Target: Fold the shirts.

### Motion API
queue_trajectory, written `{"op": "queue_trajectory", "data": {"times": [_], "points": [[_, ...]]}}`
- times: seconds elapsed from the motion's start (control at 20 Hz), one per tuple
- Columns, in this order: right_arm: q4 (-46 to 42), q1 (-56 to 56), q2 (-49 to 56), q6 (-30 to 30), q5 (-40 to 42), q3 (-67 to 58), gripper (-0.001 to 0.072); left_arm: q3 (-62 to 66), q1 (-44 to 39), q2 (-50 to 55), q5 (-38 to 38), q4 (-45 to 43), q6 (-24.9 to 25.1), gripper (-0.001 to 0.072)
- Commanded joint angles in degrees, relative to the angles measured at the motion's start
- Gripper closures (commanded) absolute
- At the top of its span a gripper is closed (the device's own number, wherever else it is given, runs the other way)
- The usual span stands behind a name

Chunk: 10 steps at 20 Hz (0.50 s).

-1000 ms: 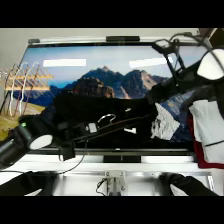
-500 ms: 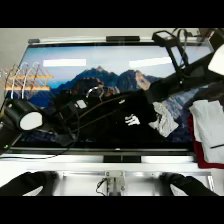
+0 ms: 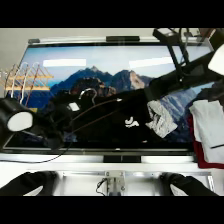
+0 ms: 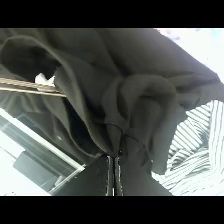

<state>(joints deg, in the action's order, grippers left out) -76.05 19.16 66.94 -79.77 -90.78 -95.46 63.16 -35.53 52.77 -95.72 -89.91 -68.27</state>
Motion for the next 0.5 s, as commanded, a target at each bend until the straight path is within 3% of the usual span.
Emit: {"op": "queue_trajectory", "data": {"times": [0.0,0.25,0.45], "points": [[-1.1,0.0,0.0,0.0,0.9,-0.1,0.0649,0.0,0.3,-4.3,-3.5,-2.0,-1.3,0.0666],[2.2,0.0,0.0,-0.1,2.2,-0.1,0.0649,0.0,0.1,-1.5,3.4,2.9,-4.7,0.0666],[2.9,0.0,0.0,0.0,3.1,-0.1,0.0649,0.0,-3.6,4.1,9.4,6.2,-2.6,0.0666]]}}
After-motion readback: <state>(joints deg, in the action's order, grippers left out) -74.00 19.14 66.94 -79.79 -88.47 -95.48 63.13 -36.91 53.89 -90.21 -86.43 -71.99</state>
